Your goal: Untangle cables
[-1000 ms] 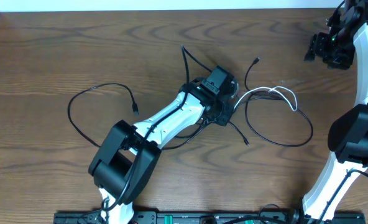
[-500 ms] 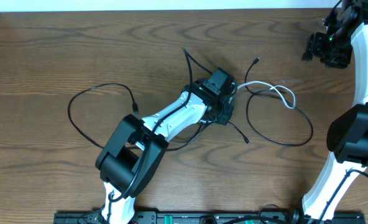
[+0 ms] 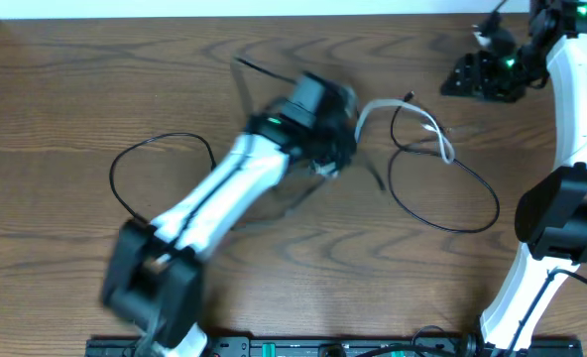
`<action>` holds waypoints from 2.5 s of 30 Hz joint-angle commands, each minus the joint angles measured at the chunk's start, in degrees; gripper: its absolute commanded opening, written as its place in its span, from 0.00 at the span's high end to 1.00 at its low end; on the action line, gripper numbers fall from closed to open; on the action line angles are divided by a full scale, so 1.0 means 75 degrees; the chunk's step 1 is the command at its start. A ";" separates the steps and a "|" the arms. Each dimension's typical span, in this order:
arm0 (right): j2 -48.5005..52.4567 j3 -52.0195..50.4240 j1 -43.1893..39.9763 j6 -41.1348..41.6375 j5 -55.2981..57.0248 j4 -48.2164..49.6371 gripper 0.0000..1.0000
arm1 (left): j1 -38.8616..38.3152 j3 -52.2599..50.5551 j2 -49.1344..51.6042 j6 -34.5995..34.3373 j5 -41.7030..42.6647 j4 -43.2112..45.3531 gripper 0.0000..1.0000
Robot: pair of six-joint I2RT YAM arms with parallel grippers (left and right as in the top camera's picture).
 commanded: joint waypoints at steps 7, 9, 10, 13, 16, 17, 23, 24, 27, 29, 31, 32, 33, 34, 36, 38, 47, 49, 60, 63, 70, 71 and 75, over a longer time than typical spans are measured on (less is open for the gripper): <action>-0.0041 -0.0009 0.0717 -0.2891 -0.3943 -0.0149 0.27 | 0.1886 0.0326 -0.1489 -0.2696 0.2113 0.0670 0.93; -0.0041 -0.0009 0.0930 -0.3095 -0.3943 -0.0117 0.27 | 0.2104 0.0326 -0.1480 -0.2981 0.2439 0.0833 0.93; -0.0041 -0.0009 0.1151 -0.3133 -0.3943 0.0009 0.27 | 0.2256 0.0326 -0.1483 -0.3182 0.2652 0.0906 0.93; -0.0041 -0.0009 0.1451 -0.3115 -0.3943 0.0248 0.28 | 0.2398 0.0326 -0.1483 -0.3401 0.3077 0.1122 0.93; -0.0041 -0.0009 0.1760 -0.2498 -0.3806 0.0635 0.34 | 0.2445 0.0326 -0.1483 -0.3564 0.3343 0.1454 0.93; -0.0041 -0.0009 0.1851 -0.2078 -0.3605 0.0796 0.37 | 0.2445 0.0326 -0.1483 -0.3576 0.3346 0.1547 0.93; -0.0038 -0.0009 0.2629 -0.0076 -0.2043 0.1684 0.40 | 0.2445 0.0326 -0.1483 -0.3678 0.3343 0.1772 0.93; -0.0035 -0.0009 0.2751 0.0178 -0.1845 0.1816 0.40 | 0.2445 0.0326 -0.1483 -0.3678 0.3346 0.1766 0.93; 0.0009 -0.0009 0.3147 0.1559 -0.0577 0.2264 0.40 | 0.2442 0.0323 -0.1483 -0.3678 0.3366 0.1766 0.93; 0.0082 -0.0009 0.3325 0.1915 -0.0332 0.2465 0.41 | 0.2442 0.0323 -0.1483 -0.3675 0.3363 0.1766 0.93; 0.0169 -0.0012 0.3491 0.2209 -0.0329 0.2646 0.44 | 0.2445 0.0323 -0.1483 -0.3675 0.3363 0.1766 0.93; 0.0236 -0.0009 0.3579 0.2363 -0.0294 0.2734 0.45 | 0.2442 0.0323 -0.1483 -0.3675 0.3363 0.1766 0.93; 0.0286 -0.0009 0.3660 0.2544 -0.0192 0.2806 0.46 | 0.2442 0.0323 -0.1483 -0.3675 0.3363 0.1769 0.92; 0.0396 -0.0009 0.3762 0.2876 0.0076 0.2903 0.46 | 0.2442 0.0323 -0.1483 -0.3675 0.3363 0.1766 0.93; 0.0586 -0.0012 0.3902 0.3343 0.0411 0.3086 0.46 | 0.2442 0.0323 -0.1483 -0.3675 0.3363 0.1766 0.92; 0.0854 -0.0009 0.4036 0.3631 0.0408 0.3404 0.48 | 0.2442 0.0323 -0.1483 -0.3675 0.3360 0.1766 0.93; 0.0874 0.0012 0.3657 0.3791 0.0688 0.3182 0.99 | 0.2445 0.0306 -0.1483 -0.2760 0.2372 0.1431 0.92; 0.0513 0.0012 0.3299 0.3520 0.0726 0.2871 0.99 | 0.2445 0.0306 -0.1483 -0.2425 0.1609 0.0994 0.93; -0.1556 0.0012 0.0927 0.2337 0.0694 0.1789 0.99 | 0.3369 0.0306 -0.1483 -0.0507 -0.2078 -0.1448 0.92; -0.1792 0.0012 0.0338 0.2209 0.0688 0.1708 0.99 | 0.3765 0.0306 -0.1483 -0.0122 -0.2620 -0.1923 0.92; -0.1836 0.0006 -0.0676 0.1967 0.0699 0.1489 0.99 | 0.4430 0.0306 -0.1483 0.0679 -0.2876 -0.2658 0.93; -0.1836 0.0006 -0.0804 0.1950 0.0705 0.1504 0.99 | 0.4482 0.0306 -0.1483 0.0828 -0.2879 -0.2710 0.93; -0.1839 0.0006 -0.1358 0.1964 0.1279 0.1498 0.99 | 0.4543 0.0306 -0.1483 0.1323 -0.2879 -0.2876 0.92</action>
